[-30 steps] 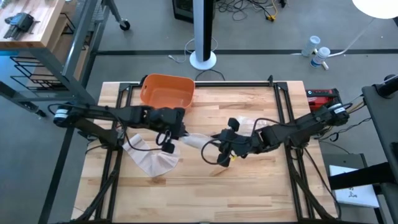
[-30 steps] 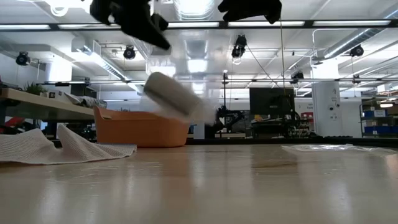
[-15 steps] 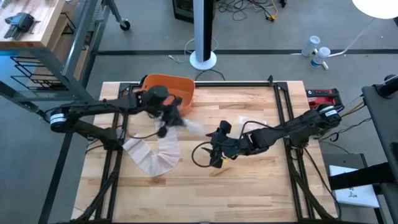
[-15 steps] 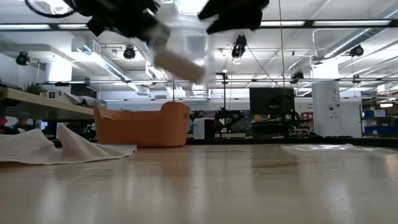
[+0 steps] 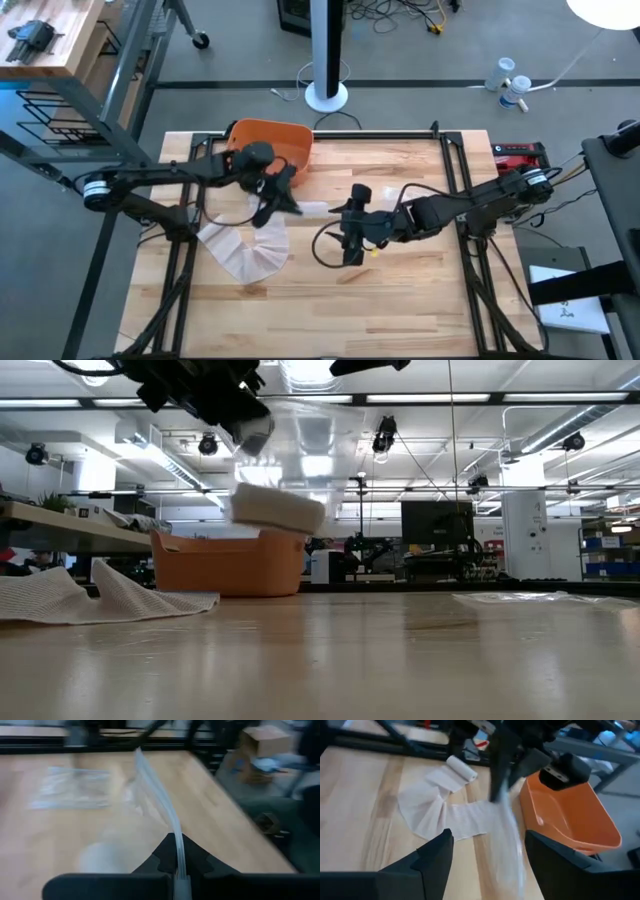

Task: Roll bandage
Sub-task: Close the transparent zip bag

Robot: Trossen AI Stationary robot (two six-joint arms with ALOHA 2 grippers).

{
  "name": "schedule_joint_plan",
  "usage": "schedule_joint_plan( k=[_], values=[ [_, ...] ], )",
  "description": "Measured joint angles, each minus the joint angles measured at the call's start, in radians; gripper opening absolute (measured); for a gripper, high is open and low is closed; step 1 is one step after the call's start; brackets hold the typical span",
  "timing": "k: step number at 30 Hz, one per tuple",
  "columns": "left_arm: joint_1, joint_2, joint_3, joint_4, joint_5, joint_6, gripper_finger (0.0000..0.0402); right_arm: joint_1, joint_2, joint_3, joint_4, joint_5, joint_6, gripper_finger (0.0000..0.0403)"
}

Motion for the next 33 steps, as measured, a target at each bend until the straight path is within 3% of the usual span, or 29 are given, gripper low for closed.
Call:
schedule_joint_plan(
  k=[2, 5, 10, 14, 24, 33],
  values=[
    [-0.032, -0.006, 0.0, -0.018, -0.041, -0.004, 0.0, 0.0, 0.0, 0.0, -0.005, -0.016, -0.024, 0.0241],
    [-0.063, -0.007, 0.0, -0.081, -0.23, -0.025, 0.0, -0.016, 0.0, 0.0, -0.001, -0.03, -0.065, 0.025],
    [-0.097, 0.0, -0.002, -0.163, -0.478, -0.094, 0.0, -0.084, 0.009, -0.047, 0.113, -0.21, -0.138, 0.0254],
    [-0.125, 0.003, -0.017, -0.095, -0.496, -0.103, 0.0, -0.135, 0.046, -0.1, 0.26, -0.326, -0.217, 0.0239],
    [-0.197, 0.003, -0.1, 0.075, -0.665, -0.042, 0.0, -0.231, 0.12, -0.115, 0.31, -0.323, -0.174, 0.0224],
    [-0.25, 0.003, -0.105, 0.074, -0.676, -0.011, 0.0, -0.27, 0.202, -0.11, 0.301, -0.331, -0.147, 0.0244]
  ],
)
